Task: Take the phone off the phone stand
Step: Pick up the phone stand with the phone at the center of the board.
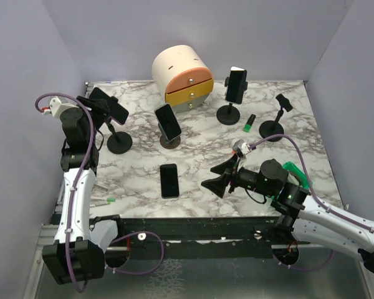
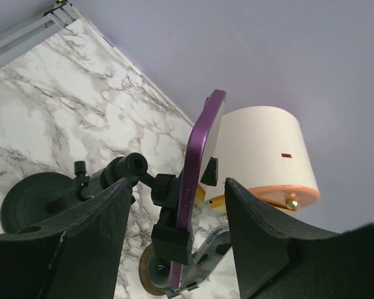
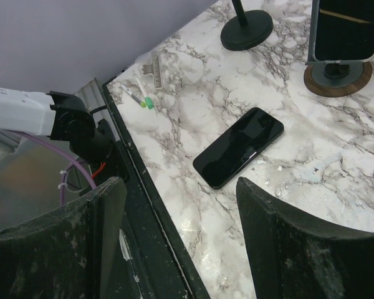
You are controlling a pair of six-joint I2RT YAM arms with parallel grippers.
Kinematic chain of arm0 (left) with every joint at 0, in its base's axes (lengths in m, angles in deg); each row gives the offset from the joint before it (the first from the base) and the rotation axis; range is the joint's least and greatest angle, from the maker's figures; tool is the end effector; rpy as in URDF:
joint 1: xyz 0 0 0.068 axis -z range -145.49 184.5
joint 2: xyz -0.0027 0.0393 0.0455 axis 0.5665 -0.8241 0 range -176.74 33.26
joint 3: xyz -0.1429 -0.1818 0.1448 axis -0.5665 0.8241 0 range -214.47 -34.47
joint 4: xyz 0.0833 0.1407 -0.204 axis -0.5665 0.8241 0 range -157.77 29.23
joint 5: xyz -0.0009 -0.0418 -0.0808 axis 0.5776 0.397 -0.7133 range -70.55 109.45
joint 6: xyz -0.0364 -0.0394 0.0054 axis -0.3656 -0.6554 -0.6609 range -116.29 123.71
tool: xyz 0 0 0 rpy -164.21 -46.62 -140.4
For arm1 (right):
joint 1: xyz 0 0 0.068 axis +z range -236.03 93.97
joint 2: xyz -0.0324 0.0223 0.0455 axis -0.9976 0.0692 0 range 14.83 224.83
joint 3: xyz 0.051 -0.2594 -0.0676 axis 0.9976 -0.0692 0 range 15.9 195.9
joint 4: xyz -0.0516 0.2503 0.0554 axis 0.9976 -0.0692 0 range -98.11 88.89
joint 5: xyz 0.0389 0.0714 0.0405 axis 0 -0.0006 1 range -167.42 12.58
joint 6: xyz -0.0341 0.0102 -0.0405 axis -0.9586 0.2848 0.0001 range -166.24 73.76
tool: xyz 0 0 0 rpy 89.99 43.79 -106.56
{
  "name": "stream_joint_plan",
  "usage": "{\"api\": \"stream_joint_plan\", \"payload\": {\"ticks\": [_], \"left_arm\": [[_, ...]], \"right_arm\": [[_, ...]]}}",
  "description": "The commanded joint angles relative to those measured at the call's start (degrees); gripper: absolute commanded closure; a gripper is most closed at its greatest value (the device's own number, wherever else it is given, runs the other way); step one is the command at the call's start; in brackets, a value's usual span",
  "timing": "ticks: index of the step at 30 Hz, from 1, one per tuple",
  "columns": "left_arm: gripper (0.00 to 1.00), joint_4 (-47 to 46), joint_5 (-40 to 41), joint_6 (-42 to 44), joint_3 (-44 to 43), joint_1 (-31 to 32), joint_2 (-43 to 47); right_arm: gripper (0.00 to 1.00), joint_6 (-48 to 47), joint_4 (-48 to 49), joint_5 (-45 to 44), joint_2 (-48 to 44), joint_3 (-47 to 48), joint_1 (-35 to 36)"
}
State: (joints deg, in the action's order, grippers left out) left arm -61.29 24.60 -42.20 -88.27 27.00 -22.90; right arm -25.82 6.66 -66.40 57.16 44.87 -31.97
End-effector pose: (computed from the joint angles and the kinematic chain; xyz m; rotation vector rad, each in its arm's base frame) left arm 0.2261 0.0329 0.3658 -0.8423 1.5252 -0.4166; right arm 0.1034 0.1541 0.2824 -0.6684 1.6697 1.1208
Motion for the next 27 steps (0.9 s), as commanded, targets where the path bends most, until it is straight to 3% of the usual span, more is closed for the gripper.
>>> {"api": "stream_joint_plan", "payload": {"ticks": [1,9,14,18,27], "left_arm": [[0.39,-5.98,-3.78,-3.03,2.31,-1.46,0.22],[0.47,-9.84,-6.97,-6.41,5.64,-2.24,0.38],[0.32,-7.23,-8.63,-6.59,6.14,-2.24,2.27],[0.29,-5.49,-10.16,-6.93,7.09,-2.25,3.43],[0.45,-5.4,-10.08,-7.26,7.5,-2.2,3.5]], "right_arm": [[0.23,-1.09,-1.02,0.3,-0.05,1.44,0.43],[0.23,-1.12,-1.31,-0.03,-0.07,1.09,0.43],[0.23,-1.18,-1.38,0.21,0.04,1.24,0.43],[0.23,-1.17,-1.27,0.29,0.39,1.24,0.43],[0.23,-1.0,-1.8,-0.18,-0.03,1.11,0.43]]}}
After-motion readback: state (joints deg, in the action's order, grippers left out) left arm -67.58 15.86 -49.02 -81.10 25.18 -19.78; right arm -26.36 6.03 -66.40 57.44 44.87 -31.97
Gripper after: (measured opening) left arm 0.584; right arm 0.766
